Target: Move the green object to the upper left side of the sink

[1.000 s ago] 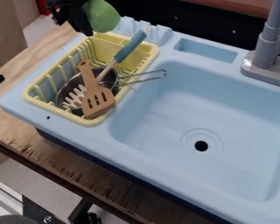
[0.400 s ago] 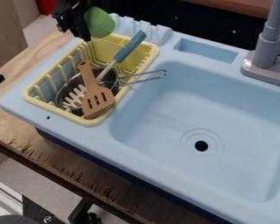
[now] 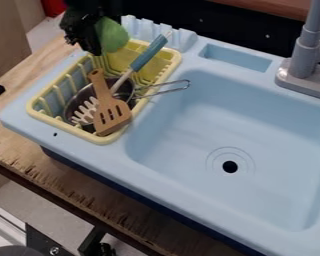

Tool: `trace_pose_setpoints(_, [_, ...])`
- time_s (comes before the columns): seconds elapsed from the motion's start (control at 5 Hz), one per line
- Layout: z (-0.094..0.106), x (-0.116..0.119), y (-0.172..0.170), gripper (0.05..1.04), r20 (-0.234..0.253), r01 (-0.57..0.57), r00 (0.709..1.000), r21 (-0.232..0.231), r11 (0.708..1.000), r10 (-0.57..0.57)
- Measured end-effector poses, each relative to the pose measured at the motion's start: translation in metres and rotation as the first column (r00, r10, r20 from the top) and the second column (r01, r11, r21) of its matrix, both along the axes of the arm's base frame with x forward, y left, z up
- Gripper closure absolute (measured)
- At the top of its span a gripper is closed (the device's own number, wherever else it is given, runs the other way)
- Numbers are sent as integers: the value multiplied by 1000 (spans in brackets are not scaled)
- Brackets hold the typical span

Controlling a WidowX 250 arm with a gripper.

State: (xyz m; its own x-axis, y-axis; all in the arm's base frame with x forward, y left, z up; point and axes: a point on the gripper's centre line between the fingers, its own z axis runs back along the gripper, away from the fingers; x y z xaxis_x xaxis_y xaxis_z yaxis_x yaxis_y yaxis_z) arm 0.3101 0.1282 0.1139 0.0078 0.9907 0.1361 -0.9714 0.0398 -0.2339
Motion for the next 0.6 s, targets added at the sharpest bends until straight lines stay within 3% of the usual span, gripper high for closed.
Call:
trace_pose_setpoints(0.2, [-2,1,2,353,-24,-18,1000,-32,999,18])
trace_pose_setpoints(0.4, [0,1,-1,109,-25,17,1000,-54,998,-18])
trace_pose_setpoints(0.6, [1,-1,1,88,-37,15,999,-44,999,-16])
